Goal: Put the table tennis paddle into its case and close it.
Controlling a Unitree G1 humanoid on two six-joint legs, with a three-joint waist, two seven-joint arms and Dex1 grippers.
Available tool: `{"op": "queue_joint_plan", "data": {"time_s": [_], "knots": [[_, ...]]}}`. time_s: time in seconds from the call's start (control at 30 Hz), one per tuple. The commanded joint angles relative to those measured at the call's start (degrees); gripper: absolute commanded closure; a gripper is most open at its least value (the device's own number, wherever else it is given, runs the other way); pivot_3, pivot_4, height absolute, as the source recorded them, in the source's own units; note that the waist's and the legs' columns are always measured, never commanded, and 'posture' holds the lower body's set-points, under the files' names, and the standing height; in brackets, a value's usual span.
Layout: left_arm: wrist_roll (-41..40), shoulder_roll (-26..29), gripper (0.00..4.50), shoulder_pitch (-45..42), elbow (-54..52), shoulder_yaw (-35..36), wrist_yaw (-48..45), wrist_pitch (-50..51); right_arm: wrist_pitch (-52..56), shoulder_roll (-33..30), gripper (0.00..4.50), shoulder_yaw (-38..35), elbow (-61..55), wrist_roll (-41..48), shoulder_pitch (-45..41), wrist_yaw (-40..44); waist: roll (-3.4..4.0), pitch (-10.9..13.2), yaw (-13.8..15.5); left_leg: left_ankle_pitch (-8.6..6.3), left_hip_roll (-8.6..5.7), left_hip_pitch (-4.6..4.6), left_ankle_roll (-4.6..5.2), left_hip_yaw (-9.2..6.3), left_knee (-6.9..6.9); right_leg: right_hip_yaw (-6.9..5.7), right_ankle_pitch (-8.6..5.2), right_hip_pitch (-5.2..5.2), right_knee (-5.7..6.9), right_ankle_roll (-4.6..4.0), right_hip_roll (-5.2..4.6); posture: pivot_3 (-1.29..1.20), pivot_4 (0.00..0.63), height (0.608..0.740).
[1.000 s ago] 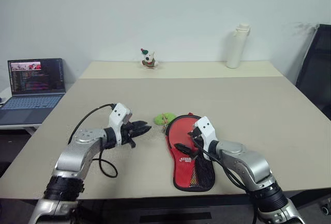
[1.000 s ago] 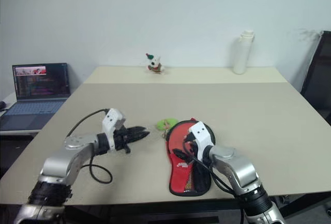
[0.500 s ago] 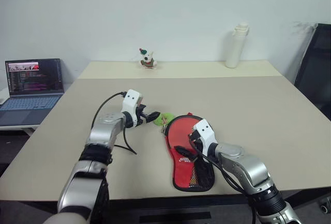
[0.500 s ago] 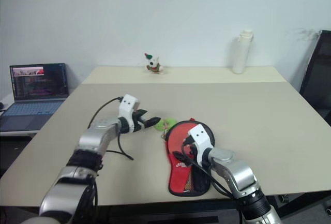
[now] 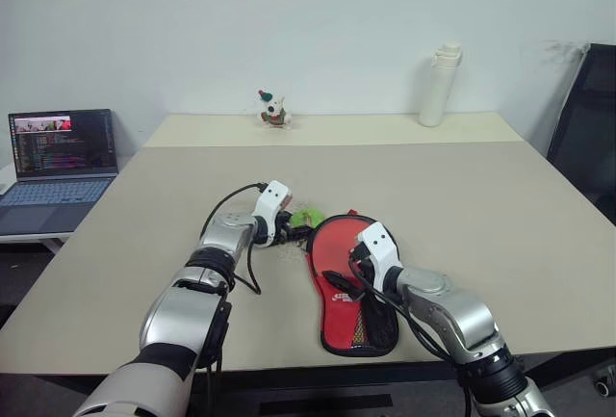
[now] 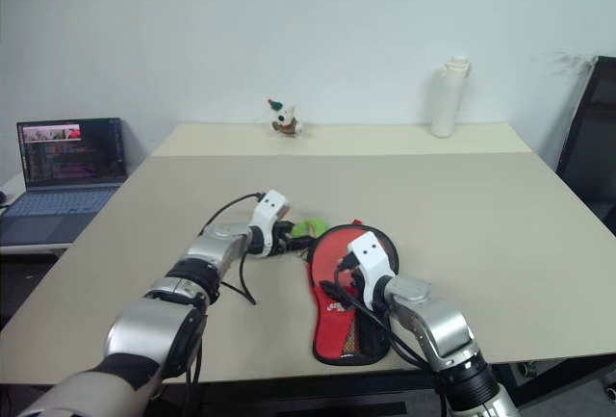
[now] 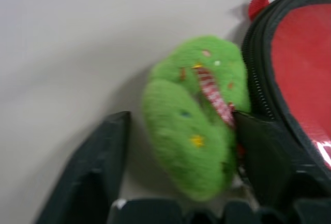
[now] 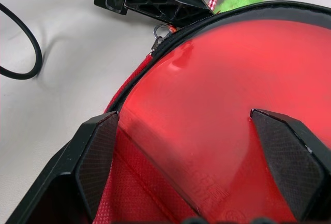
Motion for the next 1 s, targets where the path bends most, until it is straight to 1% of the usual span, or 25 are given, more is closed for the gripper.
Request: {"op": "queue_joint_plan", "data": {"time_s": [0.03, 0.17, 0.23, 0.4, 0.5, 0.63, 0.73, 0.93, 1.0], "knots": [[0.8, -0.2, 2.43, -0.2, 0.7, 0.5, -0.4, -0.2, -2.1, 0.7, 0.00, -0.3, -0.8, -1.3, -0.4, -1.0, 0.00, 0.0, 0.0, 0.00, 0.00, 0.00, 0.00, 0.00, 0.00, 0.00, 0.00, 0.00, 0.02, 0.00, 0.00, 0.00, 0.150, 0.740], [0.8, 0.0, 3.89, 0.0, 0.5, 0.9, -0.3, -0.4, -3.5, 1.8, 0.00, -1.2, 2.4, -2.5, -2.1, -2.3, 0.00, 0.0, 0.0, 0.00, 0.00, 0.05, 0.00, -0.01, 0.02, 0.01, 0.00, 0.01, 0.07, 0.00, 0.00, 0.00, 0.150, 0.740], [1.0, 0.1, 4.48, -0.2, 0.5, 0.9, 0.2, -0.5, -4.4, 1.7, 0.00, -0.8, 4.5, -3.4, -2.5, -2.2, 0.00, 0.0, -0.1, 0.00, 0.01, 0.07, 0.00, -0.01, 0.02, 0.03, 0.00, 0.01, 0.09, 0.00, 0.01, 0.00, 0.150, 0.740], [2.4, 0.1, 4.48, -2.3, 1.8, 0.7, 4.5, -1.9, -6.1, 1.2, 0.00, 0.6, 8.6, -5.8, -2.3, -1.8, -0.04, 0.0, -0.1, 0.00, 0.01, 0.08, 0.00, -0.01, 0.02, 0.04, 0.00, 0.02, 0.09, 0.00, 0.02, 0.00, 0.150, 0.740], [4.4, -1.1, 4.48, -4.9, 3.7, 0.2, 10.3, -4.0, -6.0, 0.9, 0.00, 1.4, 9.4, -6.6, -1.2, -1.2, -0.09, -0.1, -0.1, 0.00, 0.01, 0.09, 0.00, -0.01, 0.02, 0.05, 0.01, 0.02, 0.10, 0.01, 0.02, 0.00, 0.150, 0.740], [6.5, -4.5, 4.48, -9.2, 6.6, 0.4, 18.6, -5.6, -5.4, 0.5, 0.00, 2.9, 9.5, -7.4, 1.0, -0.3, -0.24, -0.2, 0.0, 0.00, 0.00, 0.08, 0.00, -0.02, 0.05, 0.00, 0.01, 0.06, 0.09, 0.03, 0.01, 0.00, 0.150, 0.740], [7.9, -6.8, 4.48, -11.6, 7.7, 0.5, 22.4, -6.9, -4.8, 0.8, 0.00, 3.9, 8.8, -7.9, 2.3, 0.1, -0.33, -0.2, 0.0, 0.00, 0.00, 0.08, -0.01, -0.01, 0.04, 0.02, 0.01, 0.06, 0.05, 0.03, 0.01, 0.00, 0.150, 0.740], [10.2, -10.9, 4.48, -14.7, 8.7, 0.6, 26.7, -8.6, -3.4, 0.9, 0.00, 5.8, 6.7, -8.3, 5.3, 0.4, -0.35, -0.2, -0.1, 0.00, -0.01, 0.09, -0.01, 0.02, 0.02, 0.02, 0.01, 0.06, 0.05, 0.03, 0.02, 0.00, 0.150, 0.740], [12.8, -13.7, 4.48, -16.0, 8.9, -1.5, 28.1, -10.5, -3.0, 0.8, 0.00, 7.1, 6.0, -8.5, 7.5, 0.3, -0.38, -0.3, 0.0, 0.00, -0.02, 0.11, -0.01, 0.02, 0.02, 0.03, 0.01, 0.06, 0.05, 0.04, 0.03, 0.00, 0.150, 0.740]]}}
